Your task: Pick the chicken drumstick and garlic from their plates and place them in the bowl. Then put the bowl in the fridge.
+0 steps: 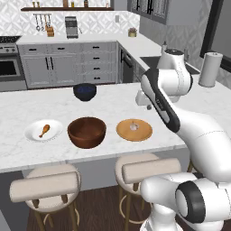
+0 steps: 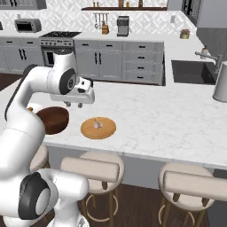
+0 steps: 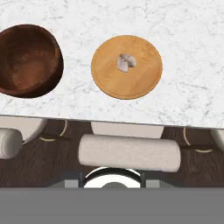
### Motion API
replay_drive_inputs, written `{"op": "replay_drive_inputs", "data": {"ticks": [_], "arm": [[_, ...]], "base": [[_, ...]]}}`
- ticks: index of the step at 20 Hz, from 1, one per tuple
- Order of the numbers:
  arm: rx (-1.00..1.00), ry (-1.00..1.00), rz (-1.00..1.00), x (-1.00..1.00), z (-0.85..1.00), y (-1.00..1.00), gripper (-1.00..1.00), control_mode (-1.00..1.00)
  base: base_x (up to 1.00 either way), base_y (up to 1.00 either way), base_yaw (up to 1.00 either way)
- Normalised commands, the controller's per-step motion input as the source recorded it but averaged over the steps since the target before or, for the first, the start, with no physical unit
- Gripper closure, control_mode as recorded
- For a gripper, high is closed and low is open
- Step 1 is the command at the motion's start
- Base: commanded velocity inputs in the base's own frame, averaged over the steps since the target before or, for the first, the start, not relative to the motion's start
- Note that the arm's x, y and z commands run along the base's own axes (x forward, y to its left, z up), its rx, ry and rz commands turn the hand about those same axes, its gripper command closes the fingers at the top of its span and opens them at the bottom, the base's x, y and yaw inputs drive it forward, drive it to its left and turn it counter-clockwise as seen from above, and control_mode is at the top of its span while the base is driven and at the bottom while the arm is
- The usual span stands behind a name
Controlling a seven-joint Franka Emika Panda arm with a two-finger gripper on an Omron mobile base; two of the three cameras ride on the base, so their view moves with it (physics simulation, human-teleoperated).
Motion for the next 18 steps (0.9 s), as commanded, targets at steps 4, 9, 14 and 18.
{"op": "replay_drive_inputs", "data": {"ticks": [4,9,14,18], "arm": [[-0.01,0.00,0.00,-0.21,-0.37,0.00,-1.00,-1.00],[-0.08,0.00,0.07,-0.02,-0.89,-0.01,-1.00,-1.00],[0.00,0.00,0.05,0.78,-0.61,-0.18,-1.00,-1.00],[0.06,0.00,0.05,1.00,-0.37,-0.24,-1.00,-1.00]], "base": [[0.00,0.00,0.00],[0.00,0.00,0.00],[0.00,0.00,0.00],[0.00,0.00,0.00]]}}
